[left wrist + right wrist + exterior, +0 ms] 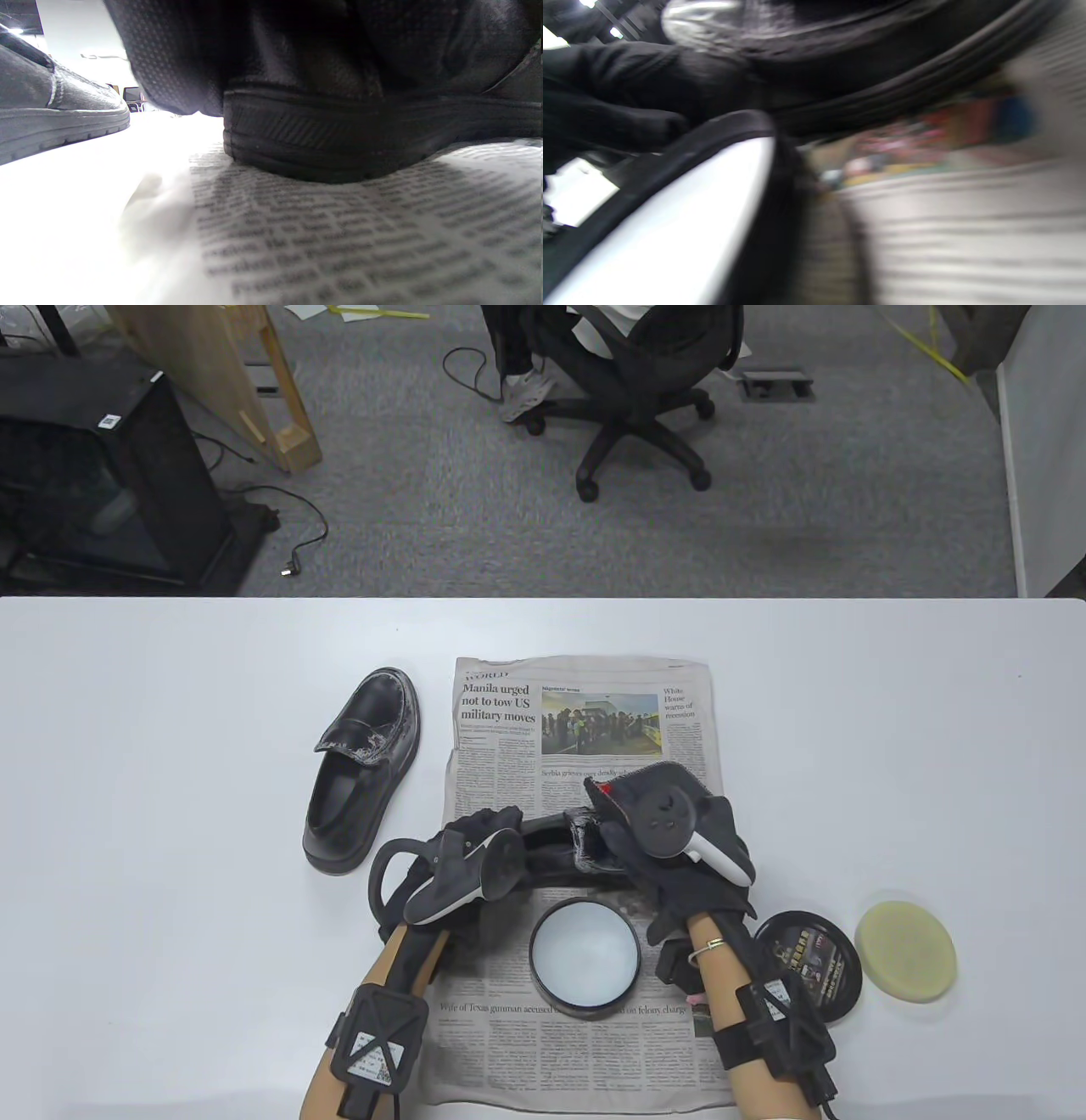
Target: Dip and apply leather care cream with polishing sponge on shoes
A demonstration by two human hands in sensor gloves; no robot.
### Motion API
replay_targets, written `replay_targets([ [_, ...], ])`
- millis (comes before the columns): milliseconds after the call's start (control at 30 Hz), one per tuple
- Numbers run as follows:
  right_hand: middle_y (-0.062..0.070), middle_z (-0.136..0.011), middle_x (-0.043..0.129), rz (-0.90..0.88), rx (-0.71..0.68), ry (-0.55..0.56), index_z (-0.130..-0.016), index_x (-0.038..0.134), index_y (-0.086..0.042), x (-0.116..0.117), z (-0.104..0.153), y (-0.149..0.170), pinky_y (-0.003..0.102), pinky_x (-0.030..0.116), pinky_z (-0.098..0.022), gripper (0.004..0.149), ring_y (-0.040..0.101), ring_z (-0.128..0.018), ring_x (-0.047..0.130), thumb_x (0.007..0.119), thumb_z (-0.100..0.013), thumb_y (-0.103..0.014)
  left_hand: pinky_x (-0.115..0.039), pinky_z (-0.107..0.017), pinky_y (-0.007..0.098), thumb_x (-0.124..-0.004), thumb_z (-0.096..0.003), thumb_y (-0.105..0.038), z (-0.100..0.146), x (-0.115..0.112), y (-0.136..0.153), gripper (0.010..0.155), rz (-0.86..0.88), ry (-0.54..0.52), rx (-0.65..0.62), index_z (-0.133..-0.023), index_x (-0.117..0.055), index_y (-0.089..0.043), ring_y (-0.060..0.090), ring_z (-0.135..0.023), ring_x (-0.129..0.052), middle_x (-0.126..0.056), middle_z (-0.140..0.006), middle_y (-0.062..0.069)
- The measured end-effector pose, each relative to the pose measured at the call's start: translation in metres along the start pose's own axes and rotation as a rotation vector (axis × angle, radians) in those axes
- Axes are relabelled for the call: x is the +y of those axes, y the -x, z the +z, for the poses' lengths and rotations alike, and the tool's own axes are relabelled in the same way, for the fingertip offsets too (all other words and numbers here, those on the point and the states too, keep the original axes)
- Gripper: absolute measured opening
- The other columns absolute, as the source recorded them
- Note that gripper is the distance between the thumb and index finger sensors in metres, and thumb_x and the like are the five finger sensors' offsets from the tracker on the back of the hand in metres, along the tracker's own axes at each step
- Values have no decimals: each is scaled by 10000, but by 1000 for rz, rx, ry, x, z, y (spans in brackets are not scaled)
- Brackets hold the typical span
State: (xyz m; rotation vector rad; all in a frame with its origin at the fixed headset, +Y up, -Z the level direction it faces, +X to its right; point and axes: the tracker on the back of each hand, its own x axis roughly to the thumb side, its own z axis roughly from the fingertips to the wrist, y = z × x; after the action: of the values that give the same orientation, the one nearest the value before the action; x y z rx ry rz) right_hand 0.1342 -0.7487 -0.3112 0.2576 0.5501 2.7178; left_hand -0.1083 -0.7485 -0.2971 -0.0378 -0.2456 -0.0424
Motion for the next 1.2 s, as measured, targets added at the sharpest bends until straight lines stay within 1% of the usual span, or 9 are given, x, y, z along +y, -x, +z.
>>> replay_targets([
  [167,147,-1230,381,62,68,110,-1160,456,-230,-23,23,24,655,442,-729,571,518,-1089,415,527,-636,-446,-851,-633,420,-806,-359,-616,0,0,0,804,7,-2,2,-1083,-627,-314,294,-912,-905,-846,-1062,53],
  [267,106,-1183,574,57,133,267,-1104,565,-274,-47,42,45,620,534,-728,512,460,-1054,595,585,-618,-434,-846,-636,429,-806,-362,-615,0,0,1,805,10,-3,-1,-1085,-627,-309,297,-913,-903,-843,-1065,53],
  [467,58,-1171,596,149,357,707,-1054,583,-355,-94,77,81,610,539,-739,459,423,-1056,613,597,-602,-433,-834,-632,444,-806,-364,-624,1,0,1,820,10,-8,-1,-1093,-623,-296,307,-907,-902,-844,-1065,65],
  [600,51,-1179,571,283,460,818,-1060,545,-375,-100,85,96,607,533,-743,464,413,-1064,603,584,-603,-439,-834,-627,446,-802,-364,-634,1,0,1,827,4,-7,0,-1094,-625,-289,312,-900,-906,-848,-1060,70],
  [700,54,-1191,554,454,535,686,-1073,522,-388,-83,73,113,610,534,-747,502,403,-1078,590,590,-583,-472,-834,-623,449,-797,-363,-643,1,0,1,831,0,-11,2,-1093,-630,-283,313,-895,-909,-853,-1053,74],
  [833,189,-1231,405,326,571,66,-1197,309,-179,-48,51,145,652,485,-737,811,505,-1093,455,587,-540,-564,-829,-627,455,-788,-370,-649,2,0,2,836,12,-13,-1,-1101,-623,-278,317,-899,-905,-847,-1059,84],
  [867,231,-1233,372,266,574,-9,-1207,293,-153,-44,52,149,661,462,-736,833,536,-1089,420,566,-546,-580,-827,-629,459,-785,-375,-649,2,0,2,839,19,-9,-2,-1108,-615,-278,323,-903,-901,-842,-1065,90],
  [1067,289,-1213,382,110,553,190,-1200,365,-144,-53,96,164,685,501,-695,737,587,-1052,447,500,-599,-549,-740,-688,554,-753,-423,-641,5,6,5,920,74,51,-21,-1192,-451,-235,407,-1024,-747,-642,-1202,182],
  [1200,323,-1187,462,149,633,165,-1174,504,-127,-50,122,175,685,628,-638,679,610,-1006,562,492,-622,-522,-662,-716,613,-726,-469,-617,15,17,6,917,62,24,-28,-1209,-389,-194,481,-1071,-602,-479,-1243,261],
])
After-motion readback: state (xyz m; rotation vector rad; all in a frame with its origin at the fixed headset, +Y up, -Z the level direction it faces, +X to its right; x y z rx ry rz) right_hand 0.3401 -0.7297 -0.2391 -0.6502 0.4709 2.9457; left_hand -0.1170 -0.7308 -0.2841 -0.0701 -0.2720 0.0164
